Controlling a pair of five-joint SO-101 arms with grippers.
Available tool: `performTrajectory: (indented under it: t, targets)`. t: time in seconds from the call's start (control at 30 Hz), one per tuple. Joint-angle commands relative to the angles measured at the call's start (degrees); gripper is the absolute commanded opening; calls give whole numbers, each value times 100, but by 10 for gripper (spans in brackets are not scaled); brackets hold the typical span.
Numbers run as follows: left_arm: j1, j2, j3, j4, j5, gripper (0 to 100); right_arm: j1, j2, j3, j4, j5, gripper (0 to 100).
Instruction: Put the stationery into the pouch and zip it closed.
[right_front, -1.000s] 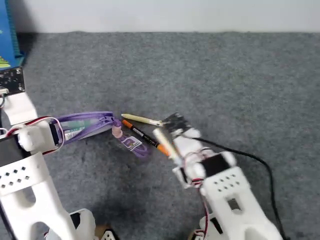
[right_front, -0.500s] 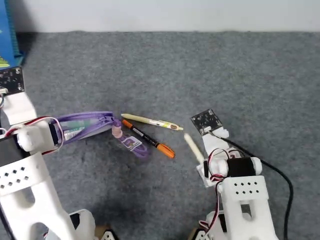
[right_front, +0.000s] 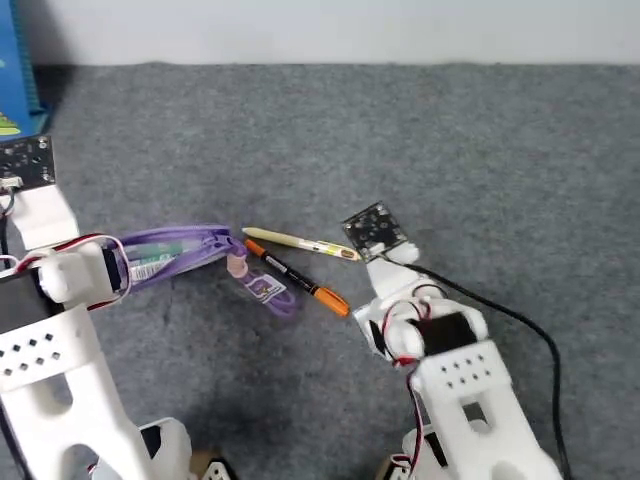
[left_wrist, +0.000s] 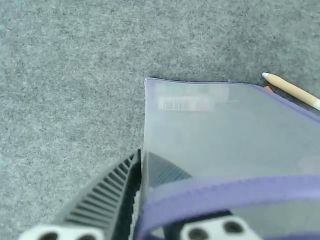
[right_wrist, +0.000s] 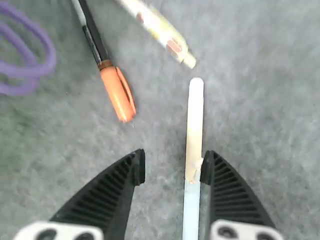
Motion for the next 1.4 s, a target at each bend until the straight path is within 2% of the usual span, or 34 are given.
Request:
performTrajectory:
  t: [0.0,0.1,0.37,0.73,0.8,0.93,1.0,1.07,1.37]
  targets:
    - [26,-26,-347,44,-35,11,22,690,-185,-576,-62,177]
    - [35,-26,-347,44,-35,11,163,1455,-448,-901,-62,177]
    - [35,-26,-347,44,-35,11,532,3371,-1749,-963,-237,176]
    - [35,-26,-242,9,-35,11,637,4892,-2453,-971,-273,175]
    - [35,-26,-163,0,-35,11,690,5007,-2532,-971,-264,149]
    - [35,-26,-127,-9,-44,11,690,5024,-2549,-954,-264,0]
    - [35,-26,-145,-9,-44,11,690,4971,-2532,-919,-281,36]
    - [35,-26,-145,-9,-44,11,664,4769,-2470,-787,-475,20]
    - [44,-26,-171,-141,-9,11,453,2659,-2426,778,-835,8]
